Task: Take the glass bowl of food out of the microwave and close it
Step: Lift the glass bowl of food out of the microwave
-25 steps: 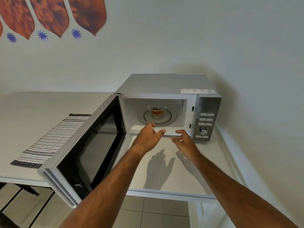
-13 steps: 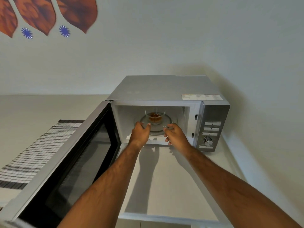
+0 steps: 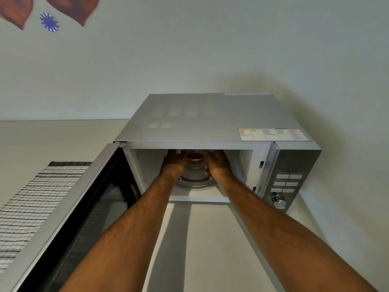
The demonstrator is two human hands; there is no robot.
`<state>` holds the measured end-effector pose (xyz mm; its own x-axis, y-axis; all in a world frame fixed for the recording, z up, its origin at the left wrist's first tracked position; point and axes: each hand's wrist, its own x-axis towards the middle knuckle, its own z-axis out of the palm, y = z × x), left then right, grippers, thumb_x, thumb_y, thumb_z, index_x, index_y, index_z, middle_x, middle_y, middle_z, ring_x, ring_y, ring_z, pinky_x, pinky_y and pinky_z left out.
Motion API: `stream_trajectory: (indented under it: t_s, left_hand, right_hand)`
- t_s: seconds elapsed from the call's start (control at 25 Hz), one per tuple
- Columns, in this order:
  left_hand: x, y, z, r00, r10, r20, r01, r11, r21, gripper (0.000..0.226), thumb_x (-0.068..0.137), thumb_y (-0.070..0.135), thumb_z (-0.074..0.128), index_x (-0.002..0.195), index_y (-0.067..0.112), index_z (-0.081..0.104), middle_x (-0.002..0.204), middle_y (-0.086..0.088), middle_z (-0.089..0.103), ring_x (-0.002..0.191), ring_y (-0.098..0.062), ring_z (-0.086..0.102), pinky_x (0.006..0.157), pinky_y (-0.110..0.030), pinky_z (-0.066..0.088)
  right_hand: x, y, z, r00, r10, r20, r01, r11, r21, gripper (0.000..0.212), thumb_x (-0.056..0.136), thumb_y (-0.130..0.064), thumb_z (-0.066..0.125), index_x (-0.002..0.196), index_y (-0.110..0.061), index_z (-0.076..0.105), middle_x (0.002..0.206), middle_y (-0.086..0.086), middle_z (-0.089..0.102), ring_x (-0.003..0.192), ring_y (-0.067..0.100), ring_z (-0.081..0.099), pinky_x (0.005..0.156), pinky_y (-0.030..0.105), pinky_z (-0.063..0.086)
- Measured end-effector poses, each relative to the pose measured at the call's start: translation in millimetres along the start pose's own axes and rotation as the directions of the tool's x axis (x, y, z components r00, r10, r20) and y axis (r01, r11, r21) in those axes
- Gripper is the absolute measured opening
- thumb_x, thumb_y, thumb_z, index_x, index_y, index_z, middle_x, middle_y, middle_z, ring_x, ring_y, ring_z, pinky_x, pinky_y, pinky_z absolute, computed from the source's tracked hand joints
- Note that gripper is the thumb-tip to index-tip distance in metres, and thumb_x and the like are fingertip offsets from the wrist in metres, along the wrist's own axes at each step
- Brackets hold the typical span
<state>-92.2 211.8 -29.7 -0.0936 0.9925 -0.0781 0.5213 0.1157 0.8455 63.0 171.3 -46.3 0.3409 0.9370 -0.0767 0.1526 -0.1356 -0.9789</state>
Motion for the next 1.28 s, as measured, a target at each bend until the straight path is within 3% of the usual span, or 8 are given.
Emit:
stream_trajectory:
  t_s: [0.2,0.36,0.52,0.6,0.8,0.92,1.08,1.28]
  left_hand:
    - [26,-6,10,0.999,0.032,-0.026,-0.031,0.998,0.048,0.050,0.100,0.049,0.066,0.139,0.018,0.069,0.146,-0.015,0.067,0.130,-0.038,0.064,0.093,-0.034,0.049]
    - [33,-10,16,0.991,0.109,-0.081,-0.109,0.994,0.006,0.046,0.102,0.035,0.068,0.144,0.018,0.064,0.151,-0.011,0.063,0.138,-0.035,0.058,0.108,-0.032,0.044]
    - [37,-11,17,0.980,0.184,-0.080,-0.181,0.983,0.036,0.045,0.104,0.028,0.066,0.147,0.014,0.062,0.156,-0.008,0.059,0.146,-0.028,0.051,0.107,-0.017,0.029]
    - [37,-12,17,0.981,0.178,-0.077,-0.174,0.983,0.055,0.045,0.103,0.030,0.067,0.145,0.015,0.064,0.153,-0.009,0.061,0.143,-0.029,0.053,0.108,-0.022,0.034]
    - [20,-15,17,0.977,0.135,-0.163,-0.125,0.990,0.070,0.026,0.103,0.020,0.065,0.115,0.001,0.079,0.123,-0.022,0.077,0.116,-0.037,0.072,0.083,-0.021,0.039]
    - [-2,-15,11,0.984,0.102,-0.149,-0.099,0.995,0.026,0.026,0.103,0.015,0.062,0.114,-0.002,0.078,0.118,-0.024,0.078,0.108,-0.039,0.074,0.085,-0.029,0.054]
    - [-40,-16,4,0.984,0.107,-0.143,-0.106,0.994,0.016,0.027,0.105,0.016,0.060,0.120,0.000,0.076,0.117,-0.019,0.078,0.106,-0.037,0.074,0.082,-0.029,0.051]
    - [-96,-25,-5,0.985,0.092,-0.146,-0.094,0.996,-0.005,0.024,0.105,0.018,0.059,0.102,0.005,0.079,0.098,-0.014,0.078,0.093,-0.033,0.075,0.081,-0.039,0.060]
  right_hand:
    - [25,0,7,0.997,0.053,-0.058,-0.053,0.999,-0.009,0.032,0.102,-0.038,0.062,0.082,-0.014,0.068,0.056,0.005,0.065,0.027,0.008,0.054,0.030,0.015,0.036]
    - [37,-2,5,0.996,0.093,0.002,-0.093,0.994,-0.051,0.030,0.103,-0.037,0.060,0.084,-0.014,0.067,0.058,0.004,0.065,0.027,0.006,0.051,0.031,0.014,0.036]
    - [39,1,4,0.999,0.047,0.021,-0.046,0.997,-0.068,0.032,0.104,-0.036,0.060,0.079,-0.017,0.066,0.057,0.004,0.065,0.027,0.004,0.053,0.032,0.015,0.037]
    - [36,2,3,0.999,0.044,0.015,-0.043,0.997,-0.059,0.033,0.103,-0.037,0.064,0.075,-0.018,0.066,0.056,0.003,0.065,0.030,0.006,0.055,0.035,0.017,0.041]
    - [19,6,0,0.999,-0.049,-0.014,0.049,0.999,-0.025,0.019,0.100,-0.025,0.069,0.085,-0.013,0.071,0.046,0.003,0.065,0.034,0.017,0.058,0.041,0.024,0.050]
    - [2,7,-5,0.997,-0.079,0.002,0.079,0.995,-0.063,0.024,0.099,-0.012,0.062,0.076,-0.019,0.064,0.044,0.002,0.067,0.031,0.014,0.059,0.040,0.022,0.049]
    - [-27,8,-17,0.997,-0.076,0.028,0.079,0.990,-0.118,0.023,0.101,-0.016,0.060,0.082,-0.027,0.056,0.046,0.005,0.068,0.032,0.015,0.059,0.038,0.021,0.048]
    - [-70,6,-34,0.985,-0.124,0.120,0.150,0.959,-0.239,0.022,0.103,-0.019,0.062,0.087,-0.027,0.049,0.047,0.002,0.069,0.034,0.014,0.063,0.040,0.022,0.050]
